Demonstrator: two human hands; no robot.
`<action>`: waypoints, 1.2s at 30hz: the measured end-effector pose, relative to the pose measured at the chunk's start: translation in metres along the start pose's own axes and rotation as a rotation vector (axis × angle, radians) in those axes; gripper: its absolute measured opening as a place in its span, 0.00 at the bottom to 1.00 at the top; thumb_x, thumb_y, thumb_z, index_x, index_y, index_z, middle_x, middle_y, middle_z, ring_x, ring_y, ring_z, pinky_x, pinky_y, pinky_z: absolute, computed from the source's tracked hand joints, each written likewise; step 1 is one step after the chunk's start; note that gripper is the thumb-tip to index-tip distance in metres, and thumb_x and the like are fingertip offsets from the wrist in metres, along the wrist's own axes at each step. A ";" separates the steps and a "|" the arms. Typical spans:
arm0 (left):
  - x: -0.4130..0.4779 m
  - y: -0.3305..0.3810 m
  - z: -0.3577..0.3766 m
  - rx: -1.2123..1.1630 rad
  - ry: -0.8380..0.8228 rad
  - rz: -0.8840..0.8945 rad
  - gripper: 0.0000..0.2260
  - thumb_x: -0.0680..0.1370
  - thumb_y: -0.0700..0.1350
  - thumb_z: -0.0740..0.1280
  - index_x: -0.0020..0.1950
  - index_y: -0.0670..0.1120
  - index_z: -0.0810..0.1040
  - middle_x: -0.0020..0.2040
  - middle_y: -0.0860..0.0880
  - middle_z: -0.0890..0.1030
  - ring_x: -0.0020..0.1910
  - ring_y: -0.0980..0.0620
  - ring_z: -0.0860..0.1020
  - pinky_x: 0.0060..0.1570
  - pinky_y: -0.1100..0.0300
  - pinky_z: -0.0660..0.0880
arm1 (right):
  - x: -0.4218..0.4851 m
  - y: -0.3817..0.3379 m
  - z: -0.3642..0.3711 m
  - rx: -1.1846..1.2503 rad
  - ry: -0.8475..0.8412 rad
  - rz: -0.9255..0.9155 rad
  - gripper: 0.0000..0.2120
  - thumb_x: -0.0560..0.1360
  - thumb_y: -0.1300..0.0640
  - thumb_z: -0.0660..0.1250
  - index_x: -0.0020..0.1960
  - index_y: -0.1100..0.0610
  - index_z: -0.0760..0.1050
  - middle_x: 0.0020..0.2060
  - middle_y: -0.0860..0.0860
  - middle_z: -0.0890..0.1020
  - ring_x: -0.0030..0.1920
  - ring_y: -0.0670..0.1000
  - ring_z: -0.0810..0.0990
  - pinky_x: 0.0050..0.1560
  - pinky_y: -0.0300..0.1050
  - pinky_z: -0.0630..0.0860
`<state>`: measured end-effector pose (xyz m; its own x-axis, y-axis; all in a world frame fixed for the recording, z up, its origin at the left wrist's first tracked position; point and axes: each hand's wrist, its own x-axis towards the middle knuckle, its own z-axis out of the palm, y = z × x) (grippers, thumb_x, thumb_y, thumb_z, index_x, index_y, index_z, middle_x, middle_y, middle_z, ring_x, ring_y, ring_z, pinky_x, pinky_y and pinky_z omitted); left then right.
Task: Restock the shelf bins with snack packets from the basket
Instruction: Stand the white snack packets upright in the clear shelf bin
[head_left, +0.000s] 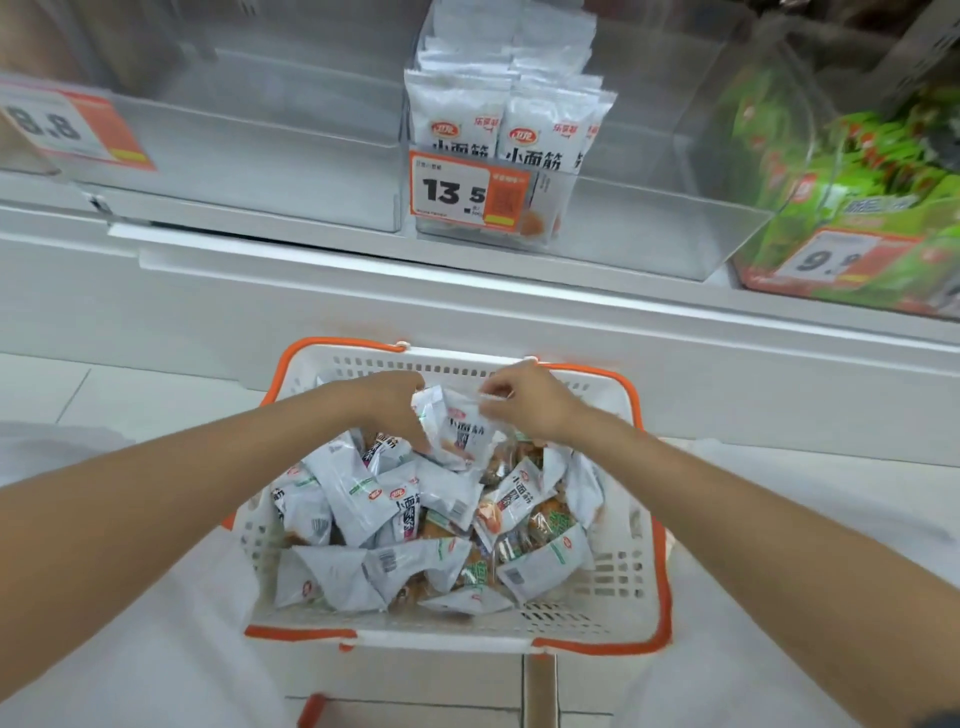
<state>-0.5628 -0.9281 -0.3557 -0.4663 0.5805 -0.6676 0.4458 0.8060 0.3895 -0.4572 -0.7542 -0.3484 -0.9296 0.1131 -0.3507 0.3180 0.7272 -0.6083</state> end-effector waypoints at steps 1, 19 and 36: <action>-0.003 0.000 -0.003 -0.099 0.008 0.037 0.42 0.71 0.51 0.76 0.78 0.46 0.58 0.76 0.47 0.63 0.72 0.46 0.67 0.65 0.57 0.68 | -0.004 -0.004 -0.018 0.015 0.042 -0.029 0.06 0.76 0.57 0.71 0.51 0.59 0.82 0.43 0.49 0.82 0.42 0.50 0.78 0.45 0.44 0.72; -0.024 0.026 -0.018 -0.573 0.257 0.411 0.04 0.76 0.46 0.71 0.42 0.49 0.79 0.32 0.58 0.83 0.30 0.56 0.79 0.33 0.58 0.78 | -0.018 -0.008 -0.091 0.537 0.382 -0.014 0.06 0.77 0.60 0.69 0.50 0.60 0.84 0.40 0.52 0.86 0.35 0.41 0.82 0.39 0.35 0.78; -0.020 0.013 -0.013 -0.530 0.276 0.391 0.03 0.76 0.47 0.71 0.44 0.50 0.80 0.36 0.53 0.84 0.31 0.57 0.79 0.37 0.51 0.78 | -0.035 0.008 -0.085 0.692 -0.008 0.136 0.08 0.76 0.61 0.70 0.52 0.64 0.80 0.44 0.59 0.85 0.39 0.49 0.83 0.39 0.38 0.80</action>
<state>-0.5577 -0.9284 -0.3289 -0.5560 0.7900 -0.2584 0.2209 0.4401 0.8703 -0.4379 -0.6949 -0.2805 -0.8729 0.1654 -0.4591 0.4789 0.1094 -0.8711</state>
